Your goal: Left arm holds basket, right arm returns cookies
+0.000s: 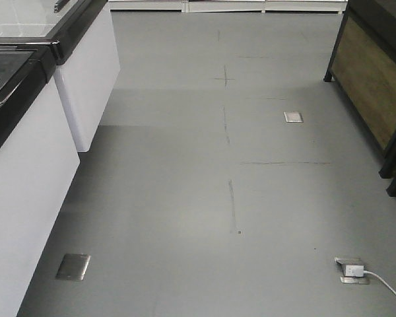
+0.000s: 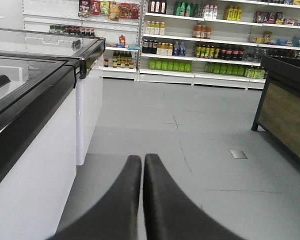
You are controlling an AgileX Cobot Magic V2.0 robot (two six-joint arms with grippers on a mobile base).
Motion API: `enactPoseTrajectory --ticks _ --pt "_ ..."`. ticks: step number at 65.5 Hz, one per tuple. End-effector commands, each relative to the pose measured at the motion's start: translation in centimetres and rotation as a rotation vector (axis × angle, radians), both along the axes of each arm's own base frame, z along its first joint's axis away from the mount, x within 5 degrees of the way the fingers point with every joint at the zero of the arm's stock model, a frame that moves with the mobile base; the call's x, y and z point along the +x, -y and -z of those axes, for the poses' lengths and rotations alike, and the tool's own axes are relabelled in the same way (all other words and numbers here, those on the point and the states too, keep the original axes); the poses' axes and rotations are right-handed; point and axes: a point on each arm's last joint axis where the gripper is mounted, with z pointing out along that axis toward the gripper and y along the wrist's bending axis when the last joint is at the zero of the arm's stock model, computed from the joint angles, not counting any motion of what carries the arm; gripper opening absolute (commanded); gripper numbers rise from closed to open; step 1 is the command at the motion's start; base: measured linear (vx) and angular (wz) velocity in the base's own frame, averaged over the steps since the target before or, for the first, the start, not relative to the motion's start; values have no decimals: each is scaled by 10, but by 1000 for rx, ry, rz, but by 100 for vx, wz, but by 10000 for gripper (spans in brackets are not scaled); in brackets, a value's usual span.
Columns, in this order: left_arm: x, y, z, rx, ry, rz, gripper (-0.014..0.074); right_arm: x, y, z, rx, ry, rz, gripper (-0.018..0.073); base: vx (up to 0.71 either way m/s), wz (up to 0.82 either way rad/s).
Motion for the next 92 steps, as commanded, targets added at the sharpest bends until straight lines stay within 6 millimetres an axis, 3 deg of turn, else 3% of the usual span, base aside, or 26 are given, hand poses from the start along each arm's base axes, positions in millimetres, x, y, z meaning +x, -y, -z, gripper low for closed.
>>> enactPoseTrajectory --ticks 1,92 --pt "-2 1 -18 -22 113 10 -6 -1 -1 -1 -3 69 -7 -3 0 0" --pt "-2 1 -18 -22 113 10 -6 -1 -1 -1 -3 69 -7 -3 0 0"
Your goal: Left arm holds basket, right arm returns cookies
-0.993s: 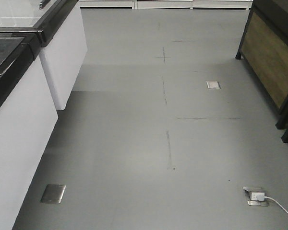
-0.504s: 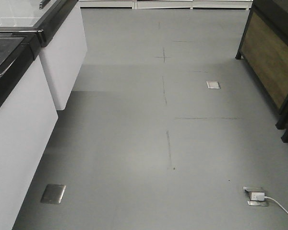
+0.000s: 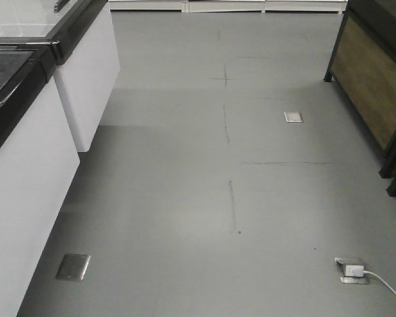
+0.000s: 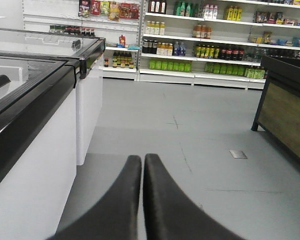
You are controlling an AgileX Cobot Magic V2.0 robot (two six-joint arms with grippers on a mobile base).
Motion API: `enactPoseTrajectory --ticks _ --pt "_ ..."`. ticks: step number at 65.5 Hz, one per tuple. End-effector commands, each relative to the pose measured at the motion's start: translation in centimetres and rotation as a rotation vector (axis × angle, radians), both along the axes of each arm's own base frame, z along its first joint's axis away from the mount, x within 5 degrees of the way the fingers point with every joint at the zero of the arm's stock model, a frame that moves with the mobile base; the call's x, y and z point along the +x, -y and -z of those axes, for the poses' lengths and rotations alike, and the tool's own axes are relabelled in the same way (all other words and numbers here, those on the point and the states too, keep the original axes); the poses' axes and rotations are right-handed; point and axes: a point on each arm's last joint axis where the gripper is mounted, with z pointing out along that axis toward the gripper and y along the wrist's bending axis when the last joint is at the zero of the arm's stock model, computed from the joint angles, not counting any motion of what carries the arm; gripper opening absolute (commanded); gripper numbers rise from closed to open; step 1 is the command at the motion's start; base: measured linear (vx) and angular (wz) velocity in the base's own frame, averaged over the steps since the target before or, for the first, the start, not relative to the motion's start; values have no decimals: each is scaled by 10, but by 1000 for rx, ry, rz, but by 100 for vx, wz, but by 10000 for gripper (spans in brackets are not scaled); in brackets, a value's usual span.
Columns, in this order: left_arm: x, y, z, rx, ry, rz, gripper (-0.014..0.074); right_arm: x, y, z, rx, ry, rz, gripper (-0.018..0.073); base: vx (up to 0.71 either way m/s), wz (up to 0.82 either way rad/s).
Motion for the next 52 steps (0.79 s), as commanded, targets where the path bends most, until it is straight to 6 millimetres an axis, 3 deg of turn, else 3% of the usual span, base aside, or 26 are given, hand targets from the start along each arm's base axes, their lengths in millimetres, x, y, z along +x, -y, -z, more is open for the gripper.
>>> enactPoseTrajectory --ticks 1,52 --pt "-2 1 -18 -22 113 10 -6 -1 -1 -1 -3 69 -7 -3 0 0" --pt "-3 1 -23 -7 157 11 -6 -1 -1 -1 -3 69 -7 -3 0 0"
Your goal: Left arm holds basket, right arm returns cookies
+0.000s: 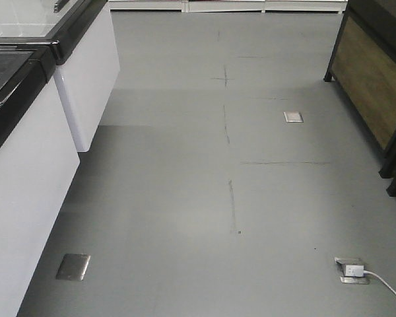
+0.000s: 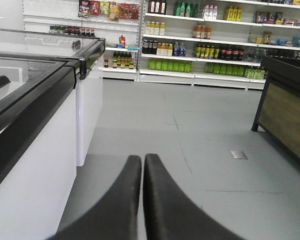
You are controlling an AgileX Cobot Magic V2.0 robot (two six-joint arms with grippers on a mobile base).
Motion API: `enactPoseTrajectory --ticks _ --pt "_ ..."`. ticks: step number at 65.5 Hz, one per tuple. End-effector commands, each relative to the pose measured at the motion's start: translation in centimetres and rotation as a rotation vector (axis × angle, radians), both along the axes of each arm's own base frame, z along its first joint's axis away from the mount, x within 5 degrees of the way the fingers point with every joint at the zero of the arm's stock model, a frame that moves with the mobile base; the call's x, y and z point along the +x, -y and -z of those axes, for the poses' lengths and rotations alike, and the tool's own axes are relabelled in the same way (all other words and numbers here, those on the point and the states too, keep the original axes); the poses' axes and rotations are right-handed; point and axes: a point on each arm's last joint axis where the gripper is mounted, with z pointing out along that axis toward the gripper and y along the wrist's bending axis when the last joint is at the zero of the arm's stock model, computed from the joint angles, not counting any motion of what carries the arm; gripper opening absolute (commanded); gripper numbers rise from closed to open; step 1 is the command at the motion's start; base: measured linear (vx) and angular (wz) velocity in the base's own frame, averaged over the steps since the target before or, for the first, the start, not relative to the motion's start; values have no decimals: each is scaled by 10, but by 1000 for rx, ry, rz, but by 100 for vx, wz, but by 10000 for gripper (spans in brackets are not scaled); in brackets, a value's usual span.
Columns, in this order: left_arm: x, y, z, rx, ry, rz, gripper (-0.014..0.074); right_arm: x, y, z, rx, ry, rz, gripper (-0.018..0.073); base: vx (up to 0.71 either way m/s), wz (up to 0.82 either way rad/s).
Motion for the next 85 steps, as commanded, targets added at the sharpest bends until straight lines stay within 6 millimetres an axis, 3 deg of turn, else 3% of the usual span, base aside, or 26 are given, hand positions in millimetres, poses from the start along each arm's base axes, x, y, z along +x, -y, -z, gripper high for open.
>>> enactPoseTrajectory --ticks 1,22,38,46,63,85 --pt "-3 1 -24 -11 155 11 -6 -1 -1 -1 -3 69 -7 -3 0 0" --pt "-9 0 -76 -16 179 9 -6 -1 -1 -1 -3 69 -7 -3 0 0" --pt "16 0 -115 71 -44 -1 -6 -1 -1 -1 -3 69 -7 -3 0 0" --pt "38 0 -129 94 -141 2 -6 -1 -1 -1 -3 69 -7 -3 0 0" --pt "67 0 -132 96 -303 4 -6 -1 -1 -1 -3 69 -7 -3 0 0" --pt "71 0 -130 112 -323 3 -3 -1 -1 -1 -3 69 -7 -3 0 0"
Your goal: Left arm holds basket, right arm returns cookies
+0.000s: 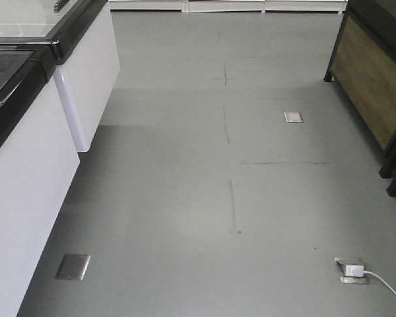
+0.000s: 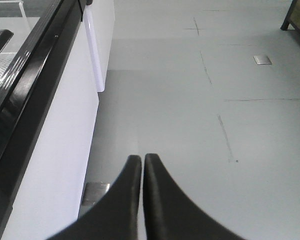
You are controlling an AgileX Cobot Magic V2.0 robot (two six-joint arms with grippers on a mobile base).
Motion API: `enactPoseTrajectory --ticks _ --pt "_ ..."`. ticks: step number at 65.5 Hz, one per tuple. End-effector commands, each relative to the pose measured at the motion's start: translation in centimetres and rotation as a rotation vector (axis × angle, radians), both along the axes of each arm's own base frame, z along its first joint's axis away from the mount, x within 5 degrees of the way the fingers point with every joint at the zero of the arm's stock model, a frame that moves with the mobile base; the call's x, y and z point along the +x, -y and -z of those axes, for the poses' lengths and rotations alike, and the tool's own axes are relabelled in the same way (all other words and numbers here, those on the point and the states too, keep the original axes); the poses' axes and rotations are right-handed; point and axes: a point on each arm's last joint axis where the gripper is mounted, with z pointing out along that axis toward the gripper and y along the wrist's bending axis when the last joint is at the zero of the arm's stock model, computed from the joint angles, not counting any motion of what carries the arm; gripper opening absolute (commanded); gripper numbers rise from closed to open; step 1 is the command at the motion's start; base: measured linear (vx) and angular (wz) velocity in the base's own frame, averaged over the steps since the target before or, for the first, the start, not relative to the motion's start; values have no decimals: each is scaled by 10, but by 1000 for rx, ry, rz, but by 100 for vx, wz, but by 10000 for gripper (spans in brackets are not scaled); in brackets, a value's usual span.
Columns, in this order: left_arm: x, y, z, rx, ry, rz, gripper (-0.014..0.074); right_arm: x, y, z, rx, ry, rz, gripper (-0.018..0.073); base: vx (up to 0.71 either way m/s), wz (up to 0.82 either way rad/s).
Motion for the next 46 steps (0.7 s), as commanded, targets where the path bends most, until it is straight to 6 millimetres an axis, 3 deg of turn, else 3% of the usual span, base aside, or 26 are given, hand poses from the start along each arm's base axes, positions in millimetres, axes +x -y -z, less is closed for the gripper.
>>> enactPoseTrajectory --ticks 1,20,46 --pt "4 1 -16 23 89 13 -3 -1 -1 -1 -3 69 -7 -3 0 0" --pt "3 -2 -13 75 48 10 87 -1 -1 -1 -3 69 -7 -3 0 0" --pt "2 -2 -12 71 44 10 444 -1 -1 -1 -3 69 -7 -3 0 0"
